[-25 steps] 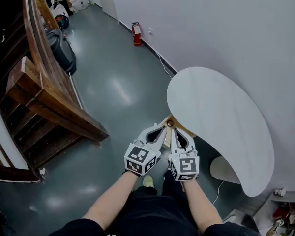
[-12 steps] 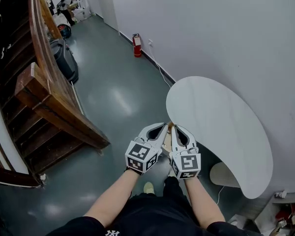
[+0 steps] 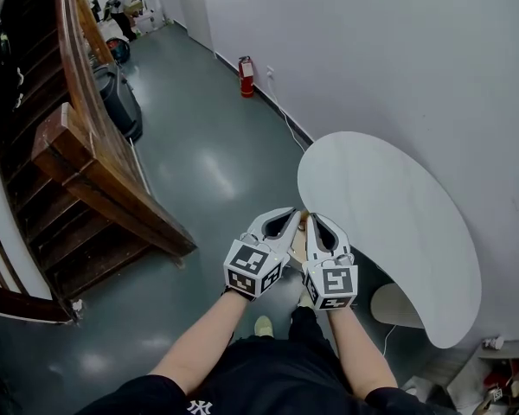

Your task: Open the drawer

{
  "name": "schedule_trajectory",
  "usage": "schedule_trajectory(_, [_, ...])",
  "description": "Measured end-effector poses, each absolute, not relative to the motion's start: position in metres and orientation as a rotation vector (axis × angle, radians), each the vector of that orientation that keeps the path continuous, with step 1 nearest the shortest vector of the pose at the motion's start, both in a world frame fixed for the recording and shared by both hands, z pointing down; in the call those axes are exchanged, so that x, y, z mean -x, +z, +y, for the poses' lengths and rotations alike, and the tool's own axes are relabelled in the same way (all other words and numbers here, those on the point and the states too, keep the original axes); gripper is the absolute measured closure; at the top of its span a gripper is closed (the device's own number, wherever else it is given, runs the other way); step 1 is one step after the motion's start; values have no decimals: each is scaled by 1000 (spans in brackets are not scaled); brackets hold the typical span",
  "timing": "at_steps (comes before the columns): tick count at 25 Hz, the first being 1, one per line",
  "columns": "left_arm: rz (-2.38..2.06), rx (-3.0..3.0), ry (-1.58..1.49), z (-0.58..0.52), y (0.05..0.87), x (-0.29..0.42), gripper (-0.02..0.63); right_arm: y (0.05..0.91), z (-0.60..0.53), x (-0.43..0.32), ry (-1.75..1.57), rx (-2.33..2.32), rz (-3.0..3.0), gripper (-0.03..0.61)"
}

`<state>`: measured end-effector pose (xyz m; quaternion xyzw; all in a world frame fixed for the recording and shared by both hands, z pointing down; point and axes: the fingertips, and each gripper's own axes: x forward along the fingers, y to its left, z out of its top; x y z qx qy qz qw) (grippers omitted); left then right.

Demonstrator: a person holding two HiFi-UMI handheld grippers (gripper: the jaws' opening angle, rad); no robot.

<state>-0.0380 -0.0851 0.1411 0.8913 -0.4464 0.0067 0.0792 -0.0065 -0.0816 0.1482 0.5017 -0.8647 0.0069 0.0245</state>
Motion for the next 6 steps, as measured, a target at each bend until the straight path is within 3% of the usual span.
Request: schedule_trajectory(6, [-1339, -2659, 21, -85, 146, 40, 606, 153, -80, 10, 22, -1546, -2672, 564])
